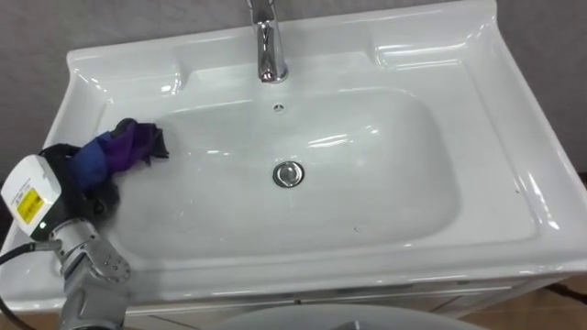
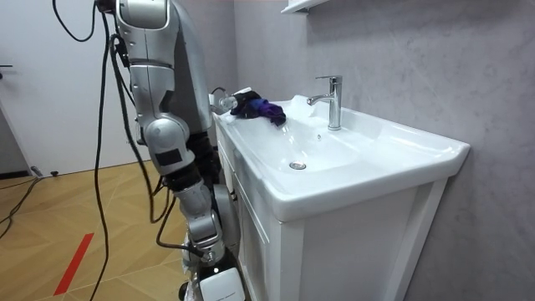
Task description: Wipe basin
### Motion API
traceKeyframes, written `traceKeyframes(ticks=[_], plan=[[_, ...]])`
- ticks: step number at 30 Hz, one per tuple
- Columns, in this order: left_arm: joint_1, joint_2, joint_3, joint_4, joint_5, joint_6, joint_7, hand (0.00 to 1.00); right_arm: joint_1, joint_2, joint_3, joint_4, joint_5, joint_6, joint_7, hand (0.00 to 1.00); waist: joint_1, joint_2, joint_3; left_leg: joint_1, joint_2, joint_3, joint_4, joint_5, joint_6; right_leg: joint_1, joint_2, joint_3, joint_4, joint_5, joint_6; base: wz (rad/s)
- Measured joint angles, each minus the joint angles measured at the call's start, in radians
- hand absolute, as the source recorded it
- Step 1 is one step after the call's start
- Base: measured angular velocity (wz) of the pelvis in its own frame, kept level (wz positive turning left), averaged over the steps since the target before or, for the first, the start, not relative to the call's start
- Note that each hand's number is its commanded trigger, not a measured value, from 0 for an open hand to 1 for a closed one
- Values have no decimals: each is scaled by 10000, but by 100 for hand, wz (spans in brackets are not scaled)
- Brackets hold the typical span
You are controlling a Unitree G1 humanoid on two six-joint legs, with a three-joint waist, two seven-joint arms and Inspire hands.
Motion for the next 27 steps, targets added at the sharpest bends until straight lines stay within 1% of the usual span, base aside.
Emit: traceKeyframes(ticks=[2,13,15,16,22,27], plan=[[-21,1,-21,70,-172,1,39,0,-1,0,0,14,10,1,0,0,-13,5,0,-10,7,-2,7,0,0,-7,7,-15,3,-8,-9,0],[-82,-47,-22,208,-339,-2,209,0,-12,5,3,54,7,22,-6,0,-70,8,-1,14,16,0,16,1,-2,44,13,-56,-5,-9,-20,1],[-86,-48,-23,215,-339,-2,201,0,-20,6,3,43,10,84,-6,0,-69,7,-2,50,16,3,16,1,-2,78,14,-50,-8,-9,-20,0],[-85,-49,-23,213,-344,-1,191,0,-29,4,20,44,11,116,-6,0,-48,6,-2,73,20,72,13,1,-2,86,13,-30,-3,-10,-20,-3],[-82,-97,43,18,-342,11,-35,0,-33,8,5,8,-1,118,-5,0,12,-16,-8,74,20,128,5,1,-1,85,4,-31,-2,-11,-17,0],[-101,-203,162,-97,-344,21,-47,0,-128,7,3,-8,54,115,-7,0,37,-25,-10,29,20,124,14,1,-2,41,0,-50,-3,-11,-17,0]])
